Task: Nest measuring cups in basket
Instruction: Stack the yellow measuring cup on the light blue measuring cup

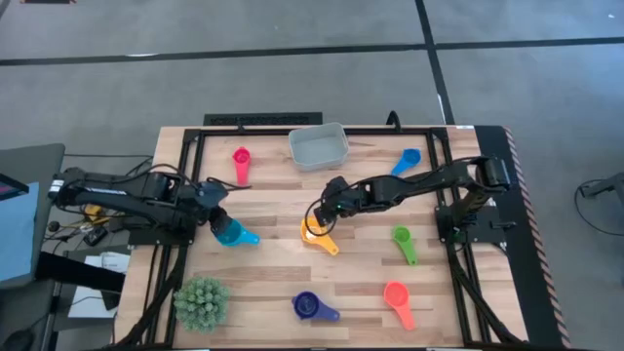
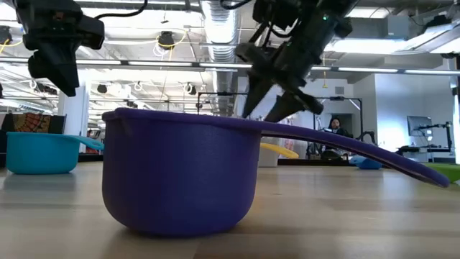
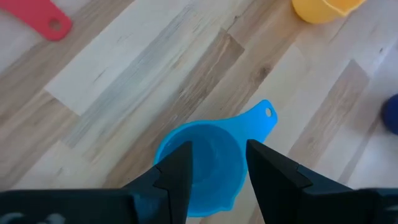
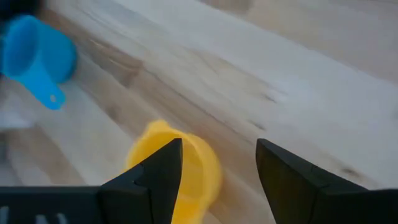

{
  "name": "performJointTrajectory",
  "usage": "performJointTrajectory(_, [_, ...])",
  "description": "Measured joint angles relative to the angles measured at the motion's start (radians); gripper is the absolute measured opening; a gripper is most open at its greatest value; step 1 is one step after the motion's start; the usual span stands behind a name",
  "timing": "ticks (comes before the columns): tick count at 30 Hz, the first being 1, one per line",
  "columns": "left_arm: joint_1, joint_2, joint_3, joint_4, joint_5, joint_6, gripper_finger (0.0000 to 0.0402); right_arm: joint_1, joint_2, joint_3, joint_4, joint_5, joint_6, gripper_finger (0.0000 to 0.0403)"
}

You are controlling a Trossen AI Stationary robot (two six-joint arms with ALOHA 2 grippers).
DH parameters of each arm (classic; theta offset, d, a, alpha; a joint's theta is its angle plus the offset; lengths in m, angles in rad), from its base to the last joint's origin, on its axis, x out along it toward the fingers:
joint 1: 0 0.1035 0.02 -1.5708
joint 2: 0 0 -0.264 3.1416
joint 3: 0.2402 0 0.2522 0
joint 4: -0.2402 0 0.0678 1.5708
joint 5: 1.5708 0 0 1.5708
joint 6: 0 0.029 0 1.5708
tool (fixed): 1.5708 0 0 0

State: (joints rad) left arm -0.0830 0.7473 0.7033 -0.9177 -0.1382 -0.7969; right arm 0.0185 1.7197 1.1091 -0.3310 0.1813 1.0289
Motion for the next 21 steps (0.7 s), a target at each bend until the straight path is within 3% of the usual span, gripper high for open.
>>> performJointTrajectory(6, [-0.017,0.001,-0.032,-0.007,-0.085,-0.078,0.0137,0.028,0.018,-0.002,-0.019,0.000,0.048,0.0227])
performJointTrajectory(16, [-0.018,0.007,-0.124,-0.006,-0.105,-0.250,0.0137,0.032,0.015,-0.002,-0.072,0.002,0.018,0.0224])
performJointTrajectory(21, [-0.018,0.008,-0.124,0.113,-0.117,-0.232,0.0137,0.024,0.012,-0.002,-0.084,-0.046,-0.015,0.0221])
